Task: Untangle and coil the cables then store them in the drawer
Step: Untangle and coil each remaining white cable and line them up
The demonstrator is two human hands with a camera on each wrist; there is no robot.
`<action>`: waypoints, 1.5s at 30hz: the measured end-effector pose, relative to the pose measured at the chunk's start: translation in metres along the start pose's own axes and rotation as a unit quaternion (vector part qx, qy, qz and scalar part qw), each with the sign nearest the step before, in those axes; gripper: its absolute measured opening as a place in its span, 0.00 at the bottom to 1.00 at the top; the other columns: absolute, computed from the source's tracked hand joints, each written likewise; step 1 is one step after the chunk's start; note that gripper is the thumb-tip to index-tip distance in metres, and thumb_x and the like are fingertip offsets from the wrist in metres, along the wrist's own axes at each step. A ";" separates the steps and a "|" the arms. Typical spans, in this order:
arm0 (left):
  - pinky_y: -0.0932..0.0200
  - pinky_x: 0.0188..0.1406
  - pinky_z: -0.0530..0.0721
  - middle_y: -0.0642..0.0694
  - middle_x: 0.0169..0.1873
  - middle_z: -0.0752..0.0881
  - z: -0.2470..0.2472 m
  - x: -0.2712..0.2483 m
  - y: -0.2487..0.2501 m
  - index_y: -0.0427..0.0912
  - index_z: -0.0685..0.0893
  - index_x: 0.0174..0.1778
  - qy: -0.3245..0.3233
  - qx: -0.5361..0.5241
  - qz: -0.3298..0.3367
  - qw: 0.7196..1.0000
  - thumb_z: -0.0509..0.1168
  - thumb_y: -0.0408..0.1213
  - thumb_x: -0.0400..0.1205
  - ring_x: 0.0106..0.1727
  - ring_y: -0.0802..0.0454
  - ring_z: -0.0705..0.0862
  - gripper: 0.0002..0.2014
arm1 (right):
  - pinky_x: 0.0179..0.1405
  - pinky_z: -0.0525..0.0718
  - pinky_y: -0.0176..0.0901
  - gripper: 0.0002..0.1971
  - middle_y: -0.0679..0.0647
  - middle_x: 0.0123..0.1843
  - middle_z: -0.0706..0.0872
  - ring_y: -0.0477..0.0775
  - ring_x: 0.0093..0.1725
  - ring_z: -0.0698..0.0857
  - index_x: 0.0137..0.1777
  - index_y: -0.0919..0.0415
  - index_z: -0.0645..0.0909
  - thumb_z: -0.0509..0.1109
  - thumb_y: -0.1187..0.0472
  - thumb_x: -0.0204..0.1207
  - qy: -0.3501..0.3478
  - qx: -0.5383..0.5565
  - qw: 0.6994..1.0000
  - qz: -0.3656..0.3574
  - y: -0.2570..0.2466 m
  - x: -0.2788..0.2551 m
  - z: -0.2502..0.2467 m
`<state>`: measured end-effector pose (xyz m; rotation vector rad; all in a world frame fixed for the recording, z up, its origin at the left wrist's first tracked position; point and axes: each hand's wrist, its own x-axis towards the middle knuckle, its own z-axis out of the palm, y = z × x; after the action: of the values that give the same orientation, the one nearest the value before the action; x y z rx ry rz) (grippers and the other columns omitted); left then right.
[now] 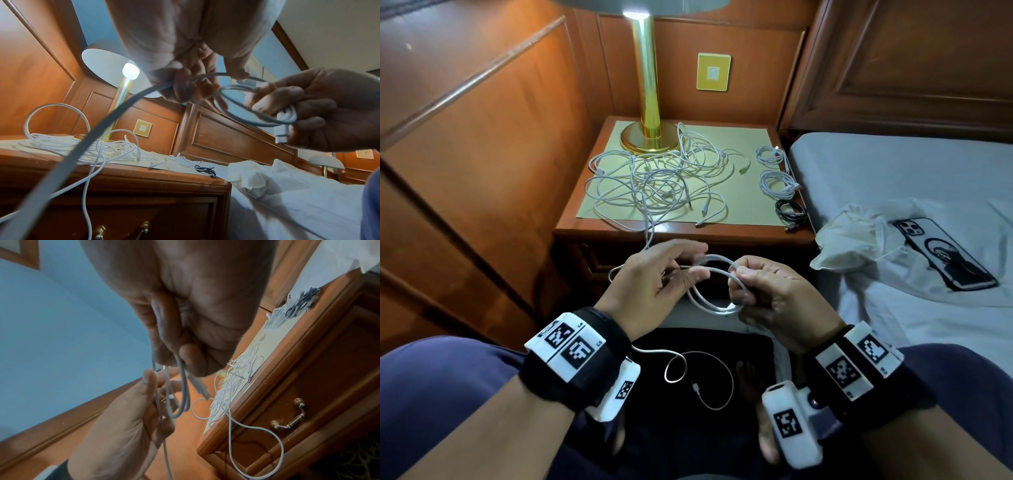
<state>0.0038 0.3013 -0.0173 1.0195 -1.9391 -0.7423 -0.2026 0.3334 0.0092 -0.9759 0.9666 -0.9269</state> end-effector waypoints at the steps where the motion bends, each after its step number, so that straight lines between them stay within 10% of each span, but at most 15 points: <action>1: 0.66 0.46 0.83 0.56 0.46 0.90 -0.001 0.000 0.001 0.44 0.88 0.62 -0.007 -0.010 0.005 1.000 0.70 0.46 0.82 0.43 0.58 0.87 0.15 | 0.17 0.65 0.30 0.14 0.53 0.27 0.67 0.38 0.16 0.65 0.40 0.63 0.71 0.52 0.68 0.87 -0.001 0.007 1.000 0.011 -0.001 -0.001 0.000; 9: 0.50 0.44 0.86 0.54 0.39 0.90 0.005 0.001 0.000 0.43 0.90 0.46 0.003 0.014 0.022 1.000 0.65 0.43 0.86 0.41 0.54 0.89 0.11 | 0.23 0.62 0.38 0.17 0.48 0.24 0.65 0.43 0.19 0.61 0.40 0.61 0.77 0.58 0.52 0.88 -0.024 -0.105 0.994 0.022 0.008 0.001 0.004; 21: 0.52 0.33 0.76 0.52 0.28 0.75 0.014 0.003 0.003 0.45 0.78 0.41 -0.019 0.023 -0.006 1.000 0.56 0.47 0.90 0.30 0.51 0.73 0.15 | 0.28 0.58 0.44 0.20 0.50 0.29 0.64 0.44 0.20 0.58 0.34 0.55 0.70 0.53 0.51 0.88 -0.038 0.029 0.997 0.068 0.006 -0.001 0.007; 30: 0.46 0.45 0.85 0.50 0.38 0.88 -0.018 0.005 -0.005 0.50 0.87 0.47 -0.037 0.012 -0.030 0.999 0.63 0.56 0.84 0.41 0.46 0.86 0.14 | 0.24 0.58 0.40 0.19 0.47 0.26 0.61 0.41 0.15 0.56 0.33 0.53 0.66 0.55 0.50 0.87 0.041 0.141 0.988 0.050 -0.008 -0.002 -0.012; 34: 0.56 0.54 0.84 0.55 0.41 0.91 -0.055 0.014 -0.019 0.55 0.89 0.42 0.053 0.053 -0.062 0.995 0.69 0.48 0.84 0.47 0.57 0.88 0.07 | 0.24 0.57 0.41 0.20 0.46 0.24 0.62 0.41 0.13 0.56 0.32 0.52 0.67 0.54 0.50 0.88 0.095 0.153 0.984 0.008 -0.021 -0.003 -0.035; 40: 0.76 0.31 0.73 0.49 0.32 0.87 -0.071 0.012 -0.025 0.47 0.88 0.41 0.180 0.154 -0.106 0.966 0.74 0.41 0.81 0.33 0.60 0.82 0.04 | 0.25 0.63 0.39 0.19 0.45 0.25 0.61 0.42 0.16 0.56 0.32 0.51 0.66 0.55 0.52 0.88 0.177 0.149 0.971 -0.067 -0.025 -0.005 -0.044; 45: 0.75 0.32 0.73 0.51 0.32 0.88 -0.059 0.007 -0.016 0.47 0.90 0.39 0.239 0.184 -0.090 0.949 0.76 0.37 0.79 0.31 0.56 0.83 0.04 | 0.30 0.61 0.43 0.18 0.47 0.27 0.66 0.45 0.19 0.59 0.33 0.52 0.68 0.55 0.56 0.88 0.227 0.130 0.953 -0.155 -0.027 -0.006 -0.047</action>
<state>0.0584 0.2796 0.0027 1.4648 -1.5957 -0.1911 -0.2539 0.3207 0.0239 -0.7103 1.0522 -1.5494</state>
